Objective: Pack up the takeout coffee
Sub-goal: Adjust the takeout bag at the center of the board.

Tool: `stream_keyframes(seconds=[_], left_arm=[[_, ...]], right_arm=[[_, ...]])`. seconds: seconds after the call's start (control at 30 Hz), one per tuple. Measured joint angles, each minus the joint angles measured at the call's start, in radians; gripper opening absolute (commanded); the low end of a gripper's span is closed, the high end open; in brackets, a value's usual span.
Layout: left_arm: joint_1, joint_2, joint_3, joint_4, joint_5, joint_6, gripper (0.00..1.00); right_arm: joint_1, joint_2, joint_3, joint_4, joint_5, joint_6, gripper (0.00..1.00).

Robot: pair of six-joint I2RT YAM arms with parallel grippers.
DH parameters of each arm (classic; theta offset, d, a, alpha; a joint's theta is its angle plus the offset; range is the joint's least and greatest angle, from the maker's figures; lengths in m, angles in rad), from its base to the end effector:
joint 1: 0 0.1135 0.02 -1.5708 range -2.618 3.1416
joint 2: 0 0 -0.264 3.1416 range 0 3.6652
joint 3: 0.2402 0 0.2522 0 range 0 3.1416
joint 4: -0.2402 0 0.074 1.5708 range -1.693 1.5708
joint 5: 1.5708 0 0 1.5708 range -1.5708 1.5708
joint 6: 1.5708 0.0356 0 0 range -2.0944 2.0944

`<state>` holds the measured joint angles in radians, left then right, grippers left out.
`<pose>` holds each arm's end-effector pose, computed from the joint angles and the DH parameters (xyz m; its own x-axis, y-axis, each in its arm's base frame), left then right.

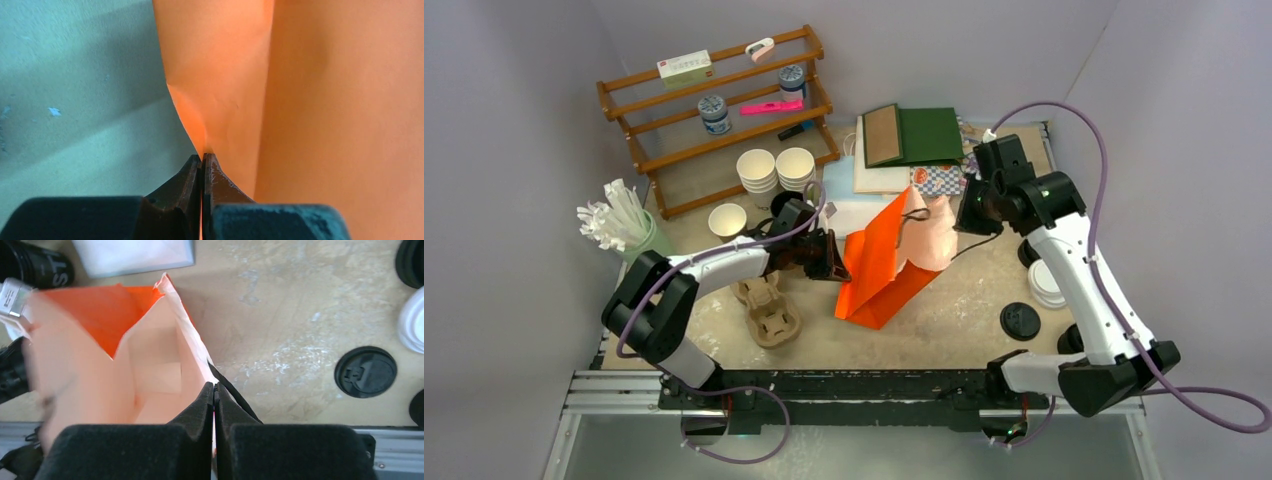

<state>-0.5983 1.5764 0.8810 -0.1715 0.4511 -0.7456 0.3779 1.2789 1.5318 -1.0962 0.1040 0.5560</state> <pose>0.2529 -0.1912 0.1858 -0.9648 -0.0812 -0.2500 0.1164 0.7209 -0.6832 0.2234 0.0847 0.4040 -0.7494 0.2673 -0.6058 0.1092 0.9522 0.2851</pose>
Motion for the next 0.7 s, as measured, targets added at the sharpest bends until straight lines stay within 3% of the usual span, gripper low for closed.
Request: stream_keyframes(seconds=[0.3, 0.37, 0.47, 0.7], left_arm=[[0.000, -0.001, -0.044, 0.089, 0.051, -0.060, 0.00], [0.000, -0.001, -0.045, 0.103, 0.059, -0.065, 0.00], [0.000, 0.001, -0.047, 0.112, 0.067, -0.067, 0.00], [0.001, 0.012, -0.055, 0.127, 0.077, -0.074, 0.00]], right_arm=[[-0.060, -0.002, 0.020, -0.040, 0.063, 0.008, 0.00], [-0.074, -0.003, 0.020, -0.037, 0.045, 0.001, 0.08], [-0.089, -0.010, 0.017, -0.004, -0.050, -0.016, 0.21], [-0.091, -0.098, -0.024, 0.151, -0.353, -0.005, 0.29]])
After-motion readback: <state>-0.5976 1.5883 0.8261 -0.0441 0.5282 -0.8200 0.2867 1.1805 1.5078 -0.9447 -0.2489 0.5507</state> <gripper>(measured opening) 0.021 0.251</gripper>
